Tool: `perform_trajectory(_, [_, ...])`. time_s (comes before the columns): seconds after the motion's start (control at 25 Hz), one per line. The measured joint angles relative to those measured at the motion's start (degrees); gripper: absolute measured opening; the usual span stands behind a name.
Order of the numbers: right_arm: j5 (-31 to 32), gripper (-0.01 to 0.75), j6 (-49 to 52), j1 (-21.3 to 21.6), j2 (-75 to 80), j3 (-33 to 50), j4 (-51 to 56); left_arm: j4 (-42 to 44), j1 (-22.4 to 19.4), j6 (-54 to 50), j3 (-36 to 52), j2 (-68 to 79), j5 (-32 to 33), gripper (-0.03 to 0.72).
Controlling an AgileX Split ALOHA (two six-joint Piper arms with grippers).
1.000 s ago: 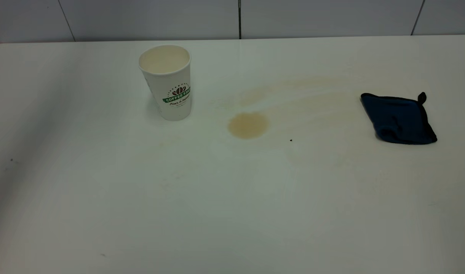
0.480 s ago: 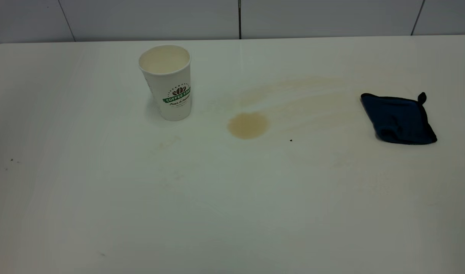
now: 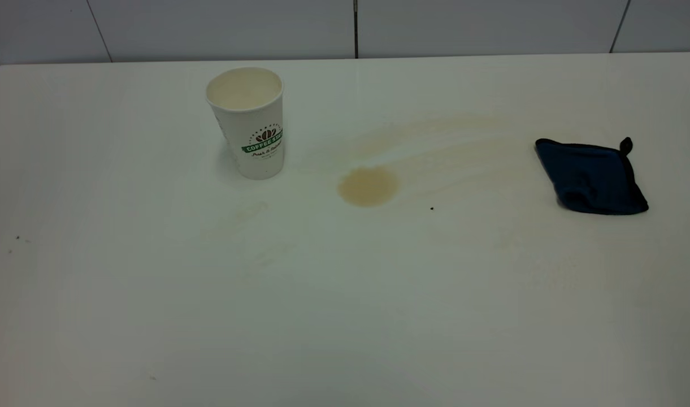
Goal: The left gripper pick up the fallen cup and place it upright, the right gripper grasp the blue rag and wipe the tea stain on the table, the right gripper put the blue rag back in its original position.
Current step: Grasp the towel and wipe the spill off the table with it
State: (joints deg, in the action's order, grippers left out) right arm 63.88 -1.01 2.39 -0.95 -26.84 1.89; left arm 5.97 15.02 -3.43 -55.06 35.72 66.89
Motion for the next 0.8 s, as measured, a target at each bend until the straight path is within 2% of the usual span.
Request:
perform_trajectory(0.24, [0.0, 0.584, 0.0, 0.0, 0.0, 0.0, 0.0, -0.23, 0.0, -6.41, 11.54, -9.03, -0.06, 0.389])
perform_trajectory(0.44, [0.0, 0.584, 0.0, 0.0, 0.0, 0.0, 0.0, -0.63, -0.81, -8.28, 21.59, -10.76, -1.17, 0.388])
perform_trajectory(0.6, [0.0, 0.584, 0.0, 0.0, 0.0, 0.0, 0.0, 0.08, -5.82, -8.28, 26.67, -11.6, -2.1, 0.388])
perform_trajectory(0.8, [0.0, 0.584, 0.0, 0.0, 0.0, 0.0, 0.0, 0.2, -12.06, -8.28, 27.07, -14.91, -2.96, 0.388])
